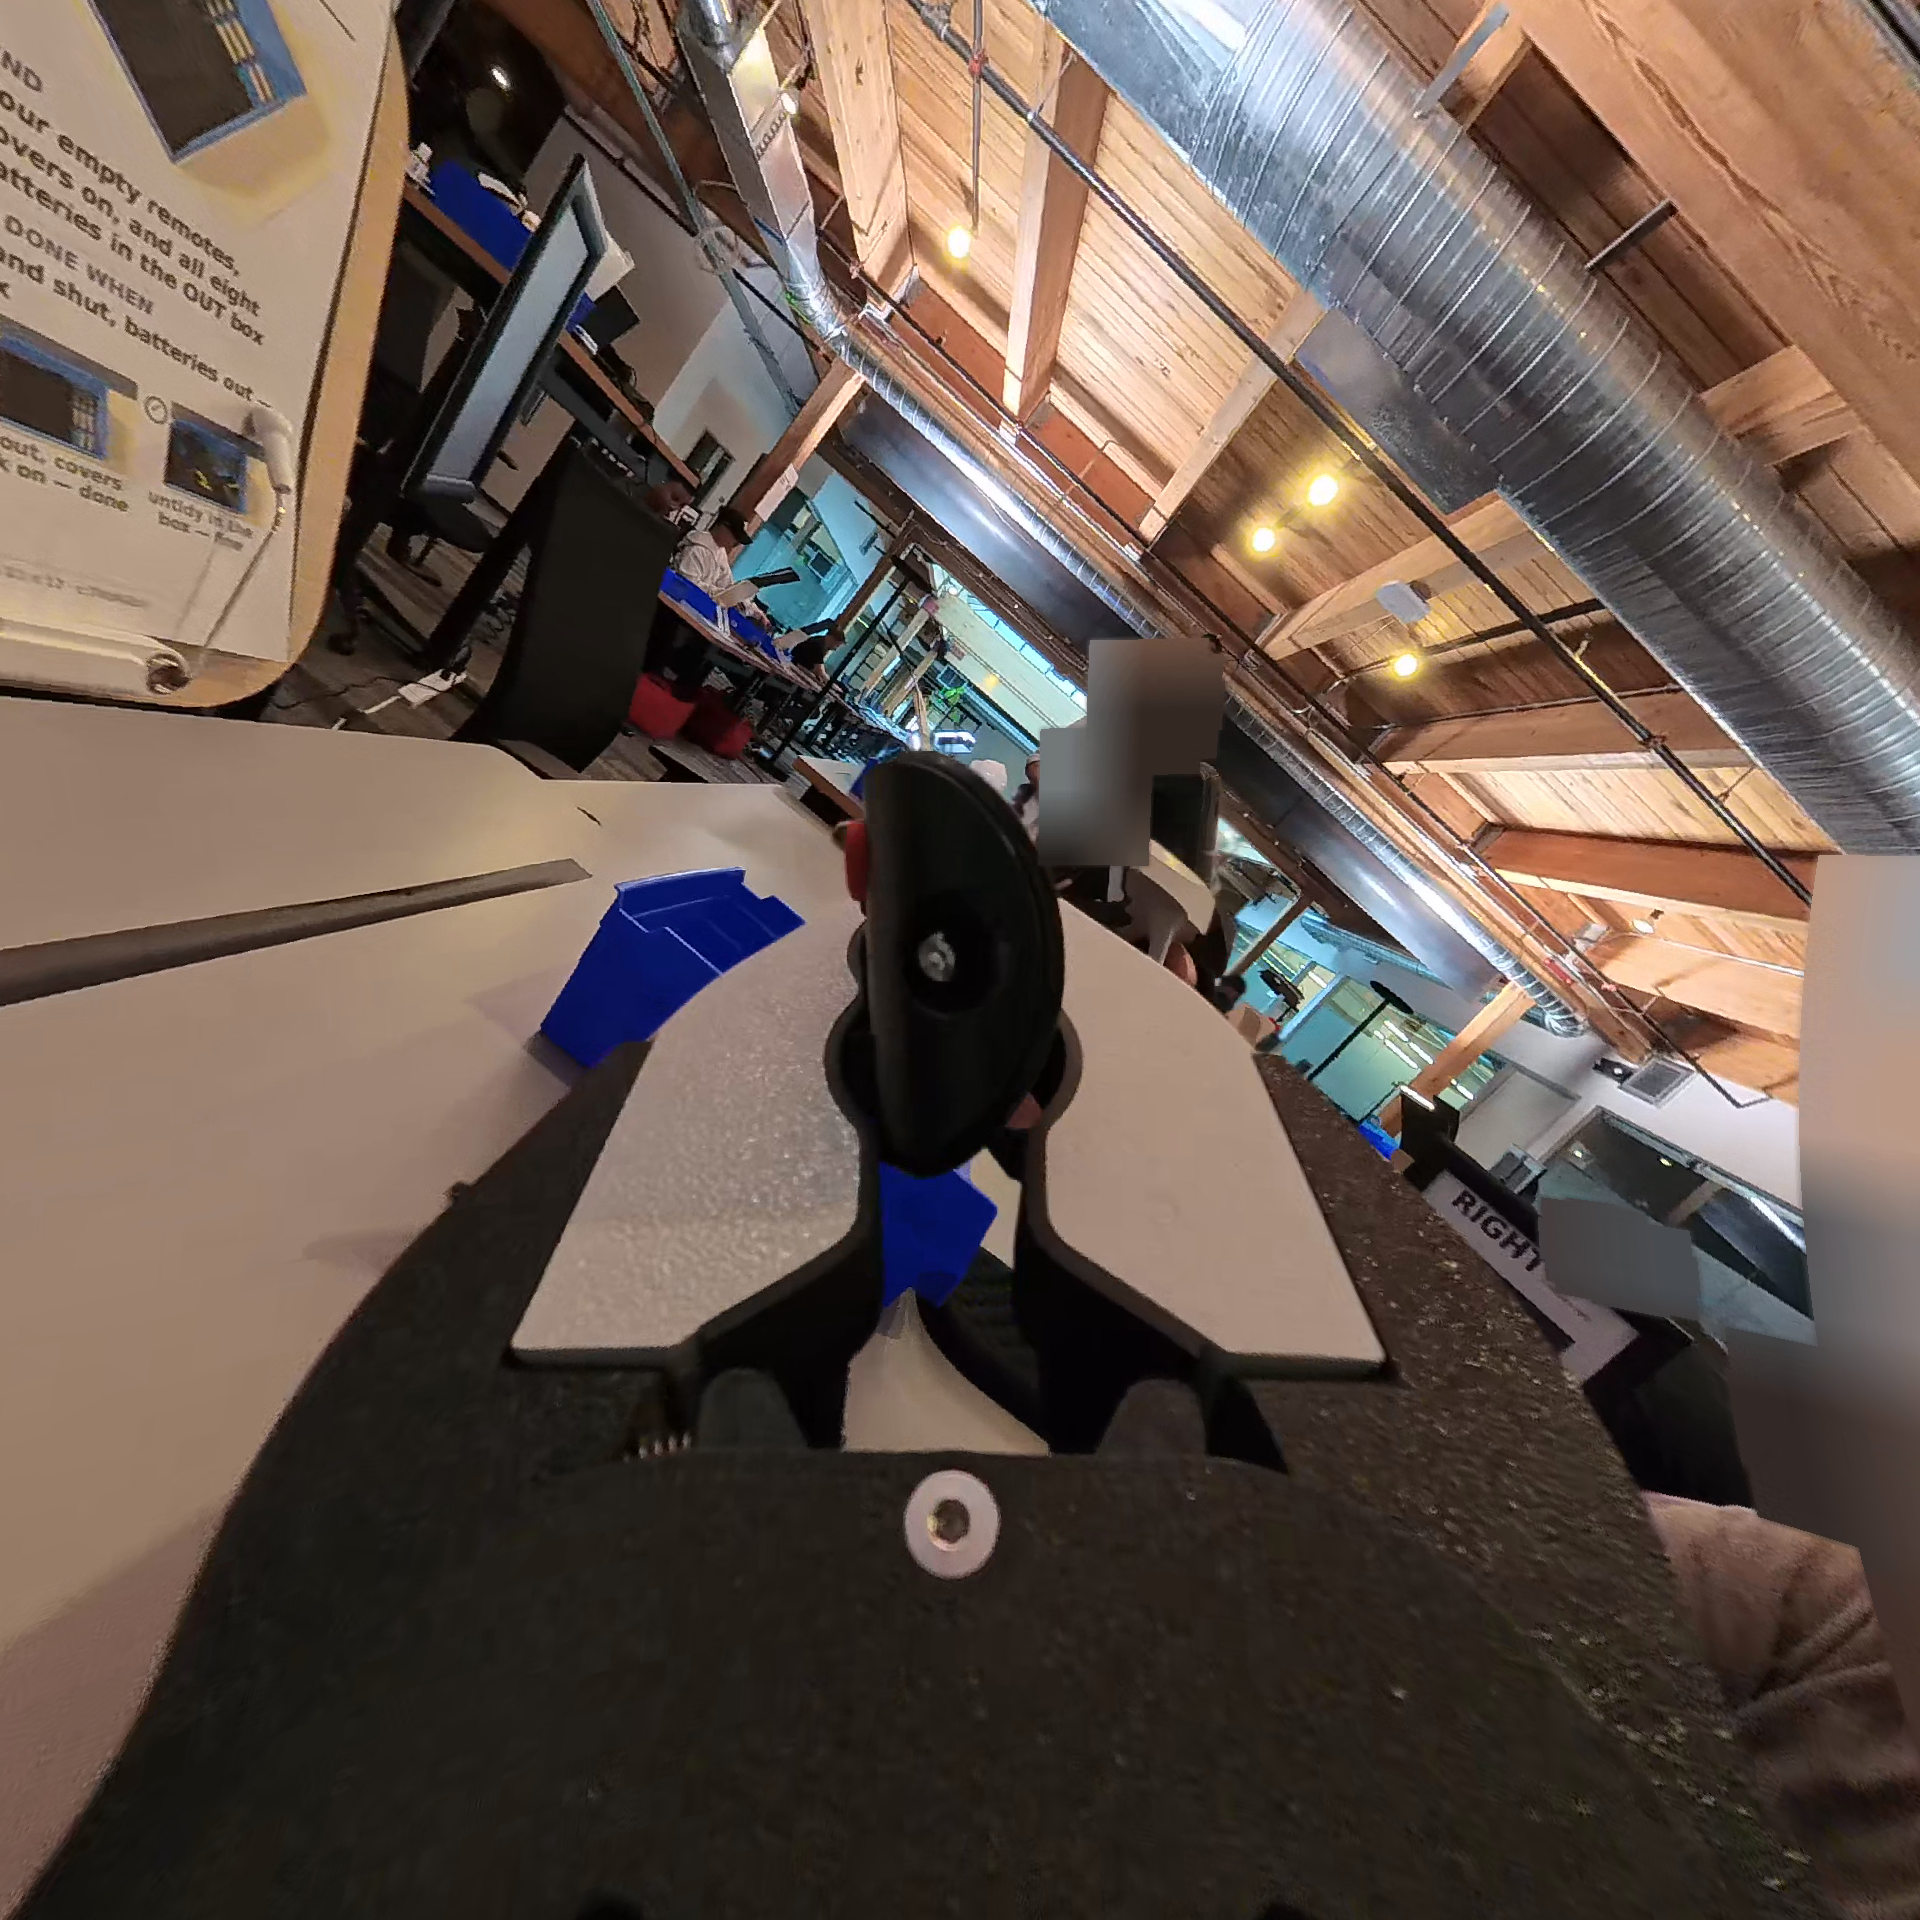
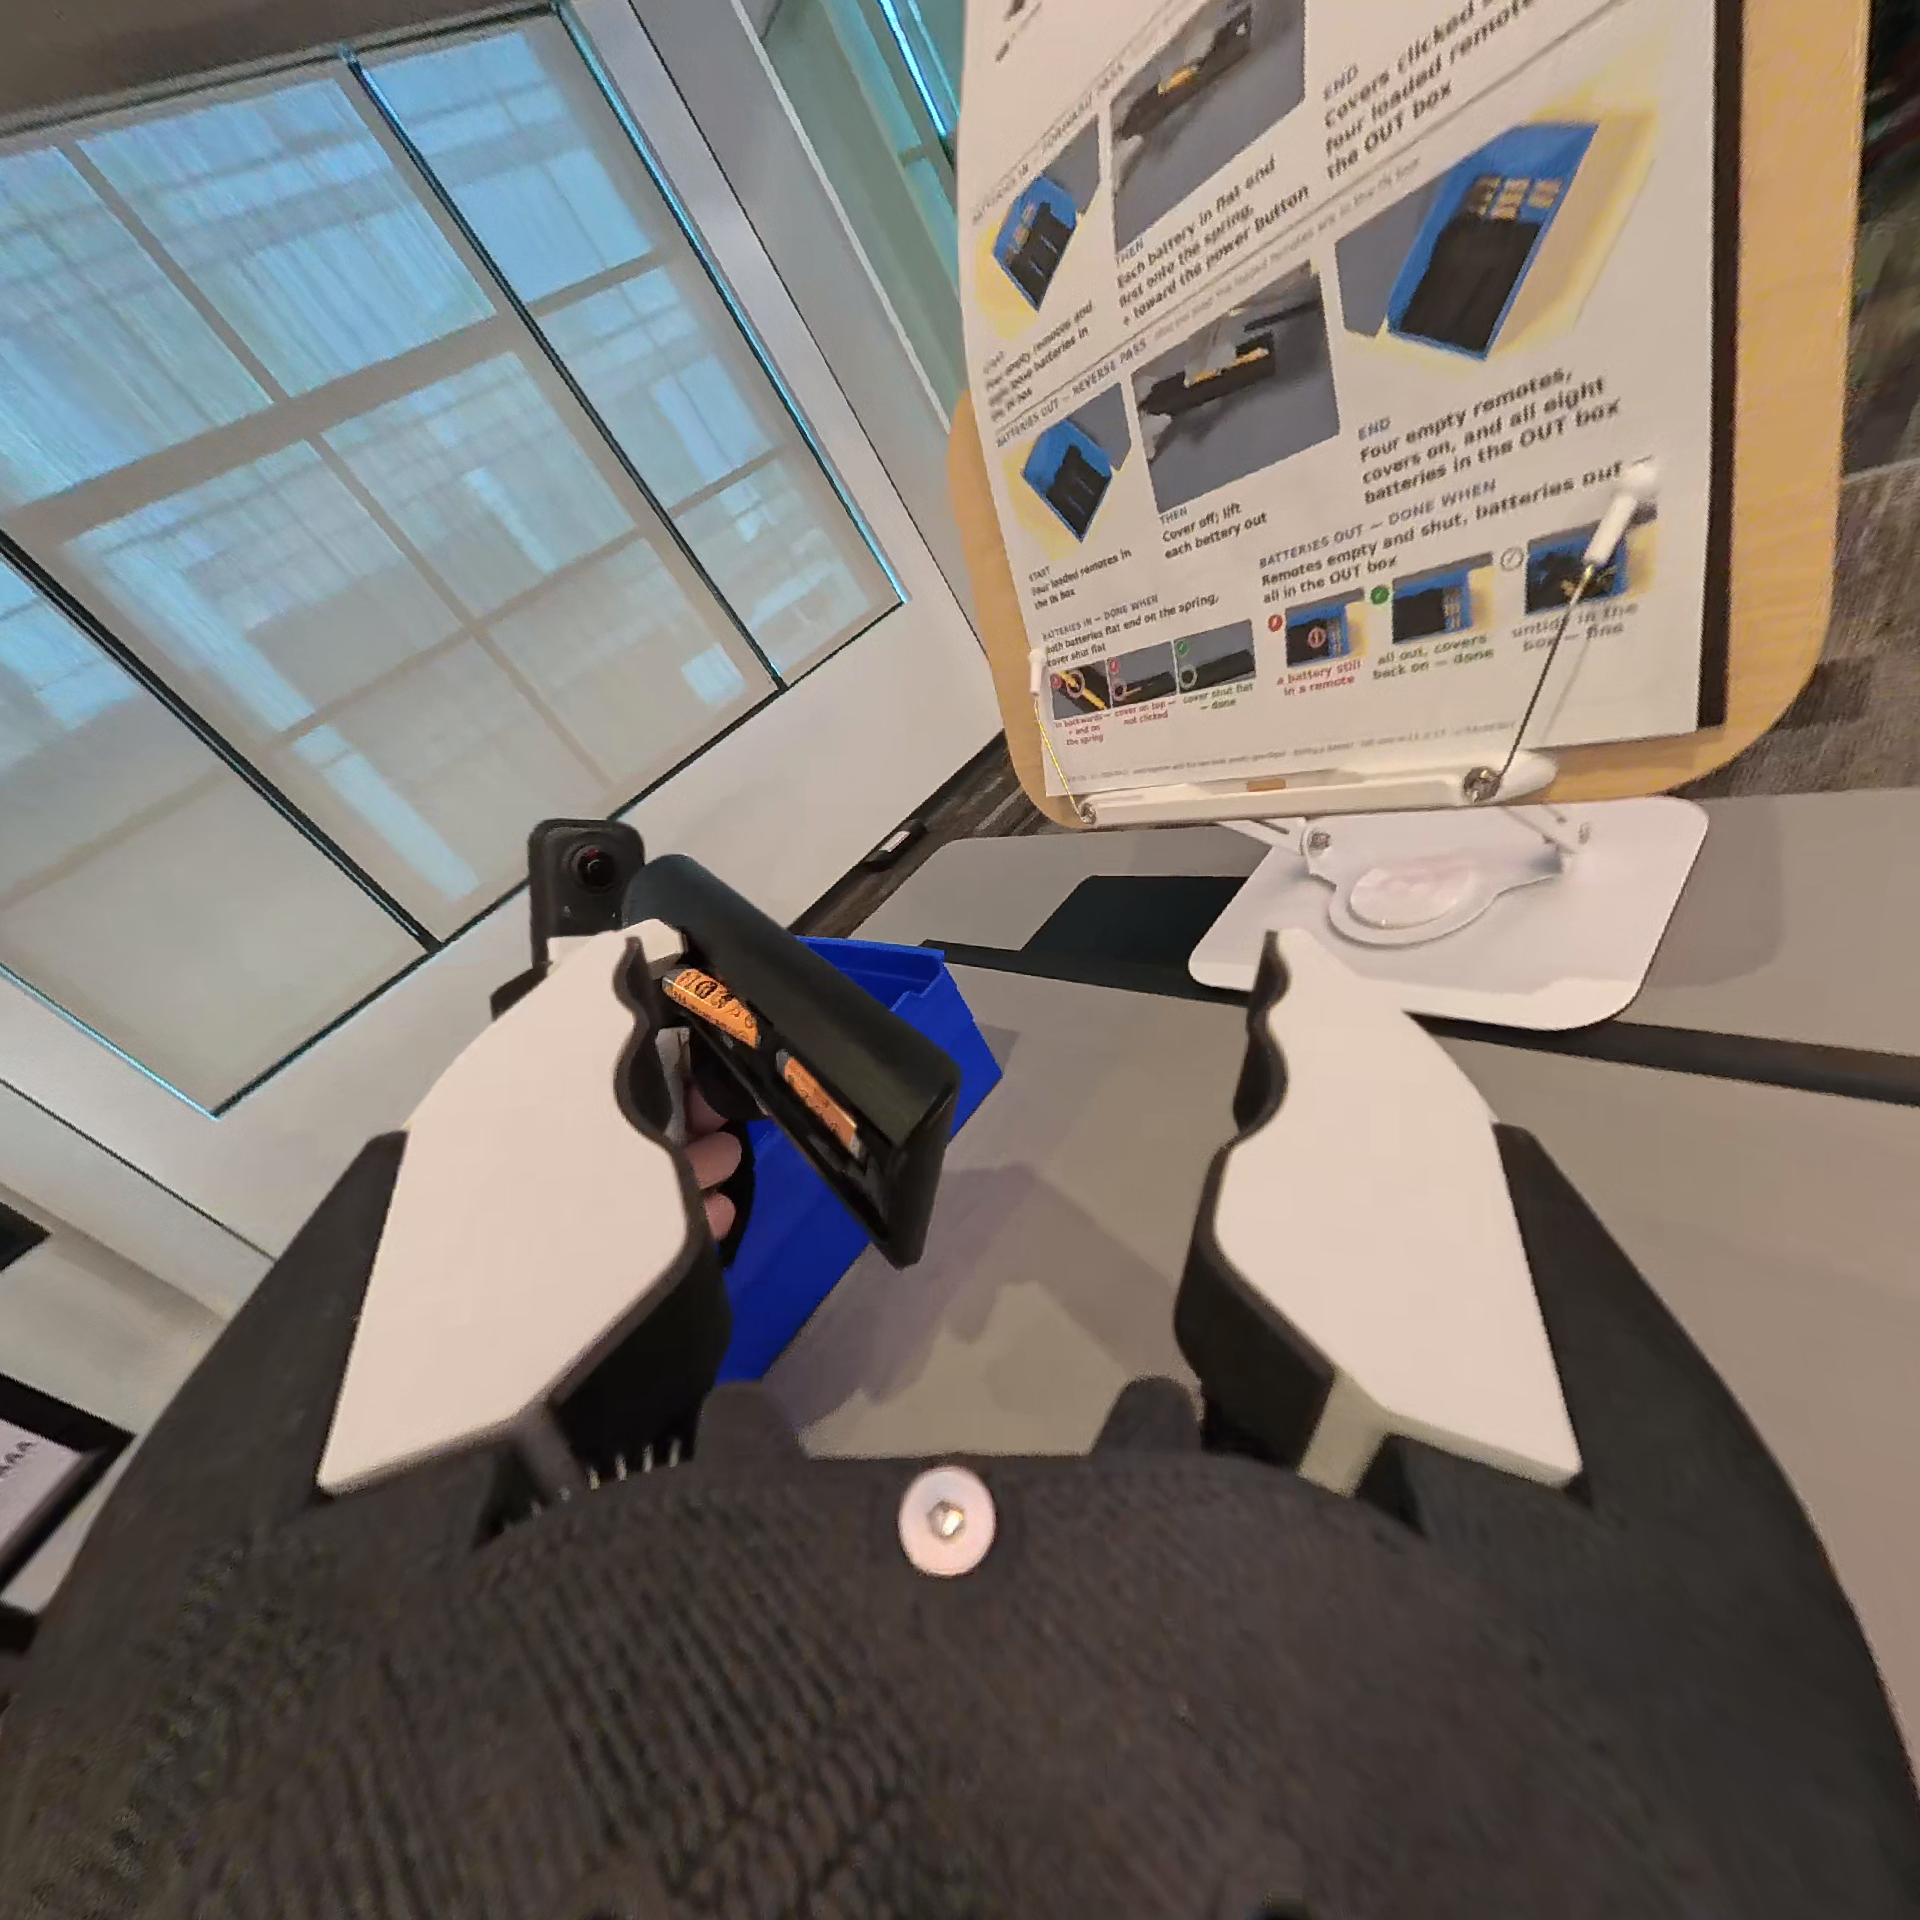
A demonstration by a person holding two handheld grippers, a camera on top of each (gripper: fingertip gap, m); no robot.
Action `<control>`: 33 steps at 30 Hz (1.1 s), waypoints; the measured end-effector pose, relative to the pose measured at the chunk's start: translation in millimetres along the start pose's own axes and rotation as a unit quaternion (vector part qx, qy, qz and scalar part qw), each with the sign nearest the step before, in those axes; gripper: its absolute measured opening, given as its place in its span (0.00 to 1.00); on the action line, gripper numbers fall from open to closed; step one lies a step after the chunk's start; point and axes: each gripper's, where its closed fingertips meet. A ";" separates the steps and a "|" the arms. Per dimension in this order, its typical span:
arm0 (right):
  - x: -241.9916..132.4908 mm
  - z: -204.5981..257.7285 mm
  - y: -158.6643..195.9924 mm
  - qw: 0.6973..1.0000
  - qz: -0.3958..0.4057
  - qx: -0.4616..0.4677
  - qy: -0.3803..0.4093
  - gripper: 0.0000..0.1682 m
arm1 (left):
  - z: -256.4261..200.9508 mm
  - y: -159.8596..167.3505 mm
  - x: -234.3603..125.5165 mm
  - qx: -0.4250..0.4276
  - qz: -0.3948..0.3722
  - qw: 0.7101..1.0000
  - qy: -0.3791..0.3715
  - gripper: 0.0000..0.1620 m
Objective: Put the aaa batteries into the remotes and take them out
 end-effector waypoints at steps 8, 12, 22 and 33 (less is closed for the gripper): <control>-17.0 8.7 -13.5 0.996 -0.024 -0.087 0.011 0.62 | -12.5 3.7 1.5 -0.003 0.032 0.998 0.046 0.16; -21.6 11.6 -16.1 0.997 -0.030 -0.077 -0.002 0.62 | -18.9 3.0 1.6 -0.005 0.034 0.997 0.065 0.15; -22.1 11.1 -8.2 0.998 -0.019 -0.066 -0.009 0.61 | -24.6 3.6 3.3 0.018 0.038 0.997 0.072 0.15; 7.3 -4.3 35.6 0.997 0.032 -0.029 0.061 0.73 | 0.7 10.5 6.9 0.104 0.052 0.991 -0.059 0.16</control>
Point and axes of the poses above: each gripper's, where its closed fingertips meet, x out along the fingers, y out of its underside, z = x × y across the jaws, and after that the axes turned 9 degrees about x, right-handed
